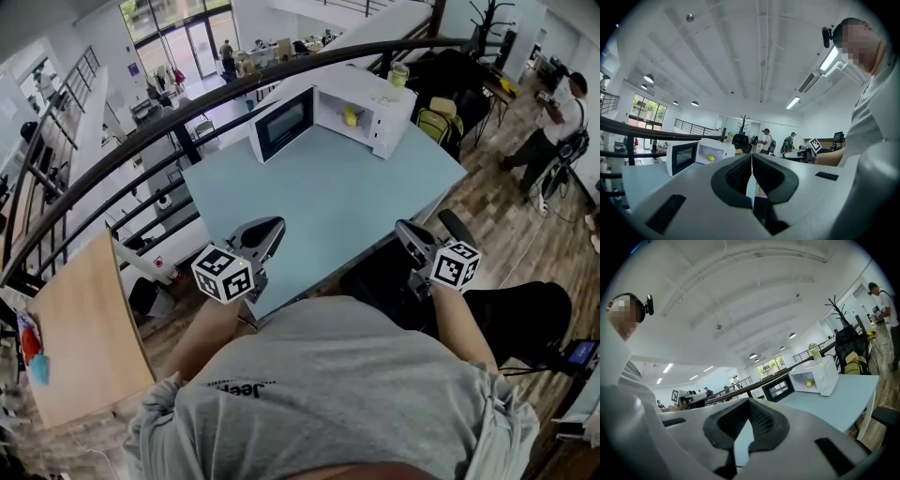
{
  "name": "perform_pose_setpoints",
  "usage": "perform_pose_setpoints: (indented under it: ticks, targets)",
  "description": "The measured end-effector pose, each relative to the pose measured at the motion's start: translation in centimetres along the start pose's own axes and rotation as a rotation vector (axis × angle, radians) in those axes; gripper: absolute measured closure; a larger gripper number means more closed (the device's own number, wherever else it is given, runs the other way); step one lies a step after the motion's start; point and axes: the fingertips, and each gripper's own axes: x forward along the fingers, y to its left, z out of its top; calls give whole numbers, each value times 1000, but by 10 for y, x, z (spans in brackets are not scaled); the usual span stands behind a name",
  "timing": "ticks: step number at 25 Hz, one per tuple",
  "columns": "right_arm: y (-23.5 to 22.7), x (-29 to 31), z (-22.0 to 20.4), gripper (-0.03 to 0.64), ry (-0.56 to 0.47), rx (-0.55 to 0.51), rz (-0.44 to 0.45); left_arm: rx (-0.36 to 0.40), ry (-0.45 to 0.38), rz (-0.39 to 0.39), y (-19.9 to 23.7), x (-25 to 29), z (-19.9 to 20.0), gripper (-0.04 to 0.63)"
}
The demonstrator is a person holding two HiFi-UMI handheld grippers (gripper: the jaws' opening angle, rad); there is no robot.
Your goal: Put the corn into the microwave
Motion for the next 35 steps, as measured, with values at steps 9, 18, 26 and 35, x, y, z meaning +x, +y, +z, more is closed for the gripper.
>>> perform_pose_setpoints:
  ticks: [9, 18, 26, 35]
  targets:
    - [1, 6, -4, 600, 30, -36, -32, -15, -2, 1, 5, -6, -1, 571]
    - [-3, 3, -8, 600, 55, -58, -50, -22, 0, -2, 3, -4, -5, 571]
    - [-4, 2, -9, 600, 59, -65, -54, -26, -2, -8, 0, -2, -4, 571]
    - [-7, 3, -10, 600, 64, -69, -56, -29, -3, -8, 3, 0, -6, 571]
